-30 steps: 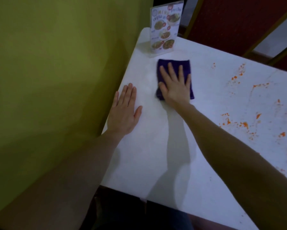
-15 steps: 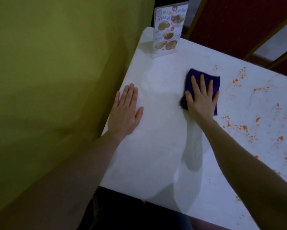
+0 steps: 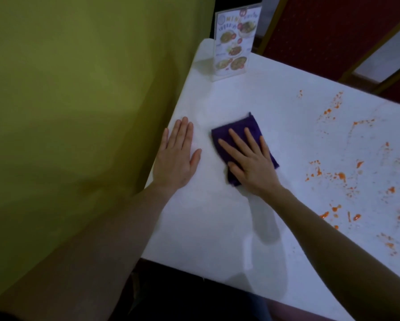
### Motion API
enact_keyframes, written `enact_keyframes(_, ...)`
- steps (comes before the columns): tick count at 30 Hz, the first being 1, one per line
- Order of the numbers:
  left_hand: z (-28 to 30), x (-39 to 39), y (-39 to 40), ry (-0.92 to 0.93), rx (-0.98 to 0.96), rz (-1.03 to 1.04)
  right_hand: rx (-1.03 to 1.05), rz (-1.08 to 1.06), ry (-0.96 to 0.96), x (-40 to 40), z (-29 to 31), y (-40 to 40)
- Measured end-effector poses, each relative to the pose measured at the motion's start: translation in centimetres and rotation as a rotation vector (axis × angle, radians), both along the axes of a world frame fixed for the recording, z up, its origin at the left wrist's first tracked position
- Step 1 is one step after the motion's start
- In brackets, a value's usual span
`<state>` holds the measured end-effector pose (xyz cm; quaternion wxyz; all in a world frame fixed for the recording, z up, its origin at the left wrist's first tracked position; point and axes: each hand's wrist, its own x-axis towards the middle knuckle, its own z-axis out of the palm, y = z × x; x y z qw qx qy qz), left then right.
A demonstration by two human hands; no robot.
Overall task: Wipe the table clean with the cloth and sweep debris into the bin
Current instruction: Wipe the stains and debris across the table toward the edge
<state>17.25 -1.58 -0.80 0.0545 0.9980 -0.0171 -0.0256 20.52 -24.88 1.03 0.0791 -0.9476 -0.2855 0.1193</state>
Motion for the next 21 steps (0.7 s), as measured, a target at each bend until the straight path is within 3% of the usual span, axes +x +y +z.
enact_keyframes(5,-0.1,0.1,0.0,-0.007,0.003,0.005,-0.008,-0.237,-0.020,2.9,0.3,-3.3)
enact_keyframes(10,0.0,0.0,0.0,0.005,0.001,0.000,0.016,-0.476,0.000,8.6,0.4,2.8)
enact_keyframes(15,0.0,-0.1,0.0,0.017,0.007,0.000,0.001,-0.172,0.014,7.9,0.4,7.4)
enact_keyframes(21,0.1,0.0,0.0,0.016,-0.017,0.003,0.041,0.028,0.041,3.4,0.2,1.5)
